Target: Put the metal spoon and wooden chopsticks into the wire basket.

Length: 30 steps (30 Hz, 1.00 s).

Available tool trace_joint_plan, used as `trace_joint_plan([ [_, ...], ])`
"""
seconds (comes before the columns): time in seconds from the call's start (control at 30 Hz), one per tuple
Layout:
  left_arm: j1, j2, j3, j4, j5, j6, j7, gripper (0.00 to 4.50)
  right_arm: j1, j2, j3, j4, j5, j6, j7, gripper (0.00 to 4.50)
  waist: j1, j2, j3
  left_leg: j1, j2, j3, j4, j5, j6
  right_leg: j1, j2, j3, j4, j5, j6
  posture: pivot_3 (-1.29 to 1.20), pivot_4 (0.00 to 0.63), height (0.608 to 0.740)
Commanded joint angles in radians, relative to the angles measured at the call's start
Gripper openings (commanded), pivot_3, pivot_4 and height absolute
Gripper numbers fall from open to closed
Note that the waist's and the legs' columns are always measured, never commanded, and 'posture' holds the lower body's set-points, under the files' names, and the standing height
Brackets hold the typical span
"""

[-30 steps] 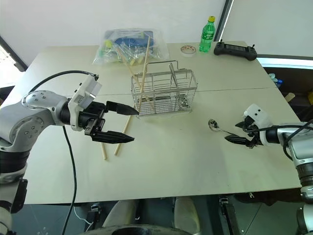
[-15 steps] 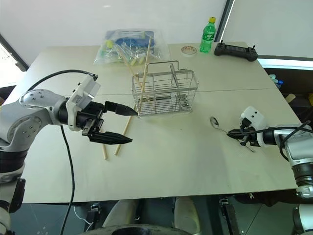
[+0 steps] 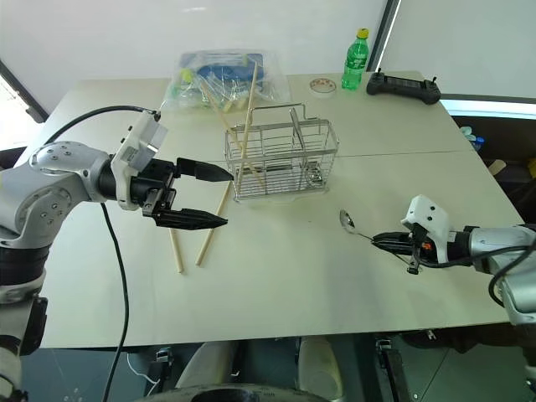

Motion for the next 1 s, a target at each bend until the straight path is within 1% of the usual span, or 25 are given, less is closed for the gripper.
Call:
trace_joint_plan([
  [0.03,-0.025,0.000,0.029,0.003,0.009,-0.031,0.002,4.50,-0.061,0.014,-0.148,-0.185,0.216,0.156,-0.079,0.07,-0.001,0.000,0.000,0.000,0.000,0.000,0.000,0.000,0.000,0.000,0.000,0.000,0.000,0.000,0.000,0.00,0.150,0.726],
  [0.13,-0.034,-0.010,0.031,0.022,0.019,-0.045,0.009,4.50,-0.222,0.075,-0.173,-0.238,0.359,0.273,-0.251,0.07,-0.002,-0.001,0.000,0.001,0.001,-0.001,0.000,0.000,0.000,0.000,0.000,0.001,0.000,0.000,0.000,0.00,0.150,0.726],
  [0.2,-0.046,-0.025,0.032,0.039,0.025,-0.054,0.017,4.50,-0.372,0.157,-0.141,-0.235,0.388,0.305,-0.403,0.07,-0.001,-0.002,0.001,0.001,0.001,-0.001,0.000,0.000,0.000,0.000,0.000,0.000,0.000,0.000,-0.001,0.00,0.150,0.726],
  [0.3,-0.070,-0.051,0.033,0.069,0.037,-0.066,0.037,4.50,-0.563,0.305,-0.058,-0.194,0.335,0.306,-0.601,0.07,0.000,-0.002,0.001,0.000,0.001,-0.001,0.000,0.000,0.000,0.000,0.000,0.000,0.000,0.000,-0.001,0.00,0.150,0.726],
  [0.37,-0.081,-0.065,0.034,0.084,0.043,-0.071,0.044,4.50,-0.629,0.383,-0.006,-0.166,0.280,0.275,-0.668,0.07,0.001,-0.001,0.001,-0.001,0.001,-0.002,-0.001,0.000,0.000,-0.003,0.000,0.001,0.000,0.000,-0.001,0.00,0.150,0.726],
  [0.43,-0.089,-0.074,0.033,0.094,0.049,-0.078,0.045,4.50,-0.699,0.475,0.059,-0.088,0.189,0.192,-0.729,0.07,0.001,-0.002,0.001,-0.004,0.000,-0.002,-0.001,0.001,-0.001,-0.005,0.000,-0.001,0.000,0.001,0.000,0.00,0.150,0.726],
  [0.5,-0.094,-0.077,0.034,0.097,0.052,-0.081,0.046,4.50,-0.755,0.547,0.097,-0.006,0.118,0.113,-0.773,0.07,-0.003,-0.002,0.001,-0.006,-0.001,-0.001,-0.002,0.001,-0.002,-0.008,0.000,0.000,0.001,0.003,0.003,0.00,0.150,0.726],
  [0.67,-0.100,-0.075,0.051,0.100,0.052,-0.075,0.058,4.50,-0.805,0.641,0.130,0.151,0.003,-0.049,-0.803,0.07,-0.002,-0.002,0.001,-0.006,-0.001,-0.001,-0.004,0.002,-0.003,-0.010,0.000,0.000,0.002,0.004,0.004,0.00,0.150,0.726],
  [0.83,-0.096,-0.067,0.076,0.092,0.052,-0.068,0.086,4.50,-0.802,0.677,0.143,0.269,-0.080,-0.178,-0.806,0.07,-0.007,-0.002,0.001,-0.006,-0.001,-0.001,-0.003,0.003,-0.004,-0.010,0.001,0.000,0.004,0.004,0.004,0.00,0.150,0.726],
  [1.0,-0.100,-0.069,0.095,0.089,0.052,-0.066,0.115,4.50,-0.764,0.692,0.138,0.296,-0.094,-0.195,-0.801,0.07,-0.008,-0.002,0.001,-0.004,0.000,-0.002,-0.003,0.003,-0.005,-0.010,0.002,0.000,0.007,0.004,0.004,0.00,0.150,0.726],
])
